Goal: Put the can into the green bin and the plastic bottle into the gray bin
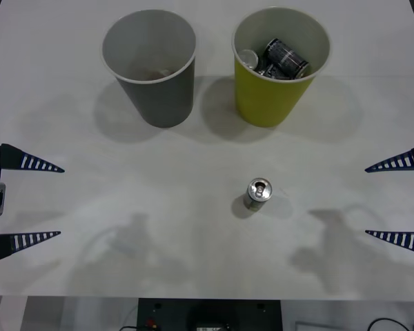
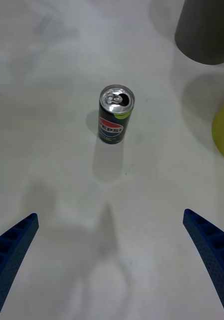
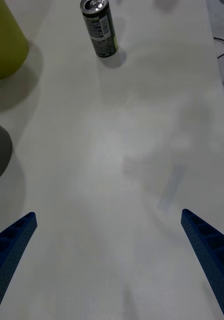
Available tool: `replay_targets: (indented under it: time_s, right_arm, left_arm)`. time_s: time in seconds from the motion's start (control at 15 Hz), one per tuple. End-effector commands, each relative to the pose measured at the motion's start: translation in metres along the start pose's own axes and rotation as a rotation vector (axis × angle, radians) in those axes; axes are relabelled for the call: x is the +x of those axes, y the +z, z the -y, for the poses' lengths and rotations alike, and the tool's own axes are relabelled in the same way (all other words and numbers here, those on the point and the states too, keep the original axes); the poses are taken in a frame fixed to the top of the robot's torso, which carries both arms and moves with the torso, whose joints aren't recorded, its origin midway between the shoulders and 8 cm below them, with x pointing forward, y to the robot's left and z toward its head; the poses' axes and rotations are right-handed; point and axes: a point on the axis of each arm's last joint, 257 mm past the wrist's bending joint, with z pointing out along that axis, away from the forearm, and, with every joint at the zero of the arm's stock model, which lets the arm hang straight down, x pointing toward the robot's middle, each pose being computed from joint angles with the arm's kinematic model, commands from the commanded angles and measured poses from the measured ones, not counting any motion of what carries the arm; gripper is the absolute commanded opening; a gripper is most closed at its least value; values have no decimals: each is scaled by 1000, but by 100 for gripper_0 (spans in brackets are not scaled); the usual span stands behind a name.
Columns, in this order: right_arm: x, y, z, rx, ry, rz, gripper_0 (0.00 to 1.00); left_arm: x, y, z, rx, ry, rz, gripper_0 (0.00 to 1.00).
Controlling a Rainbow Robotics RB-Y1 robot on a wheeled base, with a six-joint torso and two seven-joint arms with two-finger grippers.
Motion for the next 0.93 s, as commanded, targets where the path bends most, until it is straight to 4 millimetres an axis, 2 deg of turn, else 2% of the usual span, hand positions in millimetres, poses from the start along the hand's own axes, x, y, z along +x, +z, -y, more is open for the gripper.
replay_targets:
  time_s: [0.07, 0.13, 0.2, 0.6, 0.93]
  right_arm:
    - [0, 0, 0, 0, 0, 0, 100]
    - [5, 4, -12, -22, 31, 6, 100]
    - [4, 4, -13, -23, 41, 12, 100]
    - [6, 2, -10, -4, 82, 57, 100]
    - [4, 8, -10, 31, 90, 111, 100]
  left_arm:
    - [0, 0, 0, 0, 0, 0, 100]
    - [0, 0, 0, 0, 0, 0, 100]
    - [0, 0, 0, 0, 0, 0, 100]
    - [0, 0, 0, 0, 0, 0, 100]
    - [0, 0, 0, 0, 0, 0, 100]
